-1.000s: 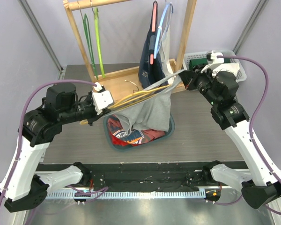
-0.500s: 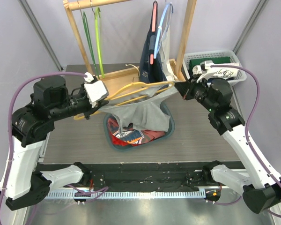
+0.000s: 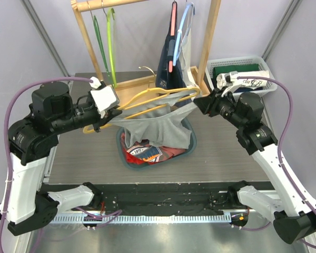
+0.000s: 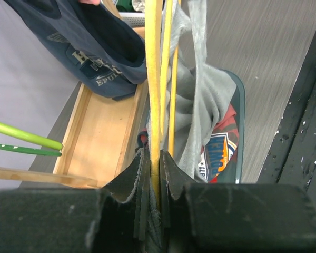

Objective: Remove the tank top from the hanger

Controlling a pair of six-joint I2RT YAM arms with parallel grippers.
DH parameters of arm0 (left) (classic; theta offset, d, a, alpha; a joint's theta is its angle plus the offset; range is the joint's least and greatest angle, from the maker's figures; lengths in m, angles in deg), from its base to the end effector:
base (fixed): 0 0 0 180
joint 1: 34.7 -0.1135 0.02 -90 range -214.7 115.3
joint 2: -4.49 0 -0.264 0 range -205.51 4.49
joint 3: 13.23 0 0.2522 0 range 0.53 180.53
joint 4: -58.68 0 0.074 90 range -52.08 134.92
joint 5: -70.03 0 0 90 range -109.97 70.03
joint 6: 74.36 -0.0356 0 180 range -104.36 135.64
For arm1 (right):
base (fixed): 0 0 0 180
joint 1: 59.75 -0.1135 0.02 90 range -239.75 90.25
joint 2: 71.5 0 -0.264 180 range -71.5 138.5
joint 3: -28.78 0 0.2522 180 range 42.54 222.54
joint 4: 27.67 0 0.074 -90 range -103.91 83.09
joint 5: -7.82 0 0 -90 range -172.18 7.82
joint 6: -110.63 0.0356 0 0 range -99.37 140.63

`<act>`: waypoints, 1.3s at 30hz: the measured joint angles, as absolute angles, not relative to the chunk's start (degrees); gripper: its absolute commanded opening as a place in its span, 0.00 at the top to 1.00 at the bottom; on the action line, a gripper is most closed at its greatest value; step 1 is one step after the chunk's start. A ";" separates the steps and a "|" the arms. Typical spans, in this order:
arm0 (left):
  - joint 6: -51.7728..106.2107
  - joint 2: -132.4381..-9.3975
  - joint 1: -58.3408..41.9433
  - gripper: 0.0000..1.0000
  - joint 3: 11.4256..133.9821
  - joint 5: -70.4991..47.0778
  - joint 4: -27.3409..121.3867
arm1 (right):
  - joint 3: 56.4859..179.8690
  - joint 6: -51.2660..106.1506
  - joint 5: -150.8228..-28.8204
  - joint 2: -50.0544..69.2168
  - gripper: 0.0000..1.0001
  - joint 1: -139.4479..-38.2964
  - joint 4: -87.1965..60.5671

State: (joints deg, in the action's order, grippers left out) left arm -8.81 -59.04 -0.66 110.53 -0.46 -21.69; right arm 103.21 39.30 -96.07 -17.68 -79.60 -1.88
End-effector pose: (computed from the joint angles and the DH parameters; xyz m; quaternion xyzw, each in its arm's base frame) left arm 0.0998 -0.0818 0.5317 0.4794 0.6576 -0.1856 0.5507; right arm 0.1930 0.0788 0.4056 -0.0891 0.7320 0.3051 0.6026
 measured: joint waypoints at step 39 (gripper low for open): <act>-1.33 -59.34 -3.67 0.90 113.09 9.37 -19.33 | 102.29 36.51 -102.85 -25.83 0.46 -79.38 -2.66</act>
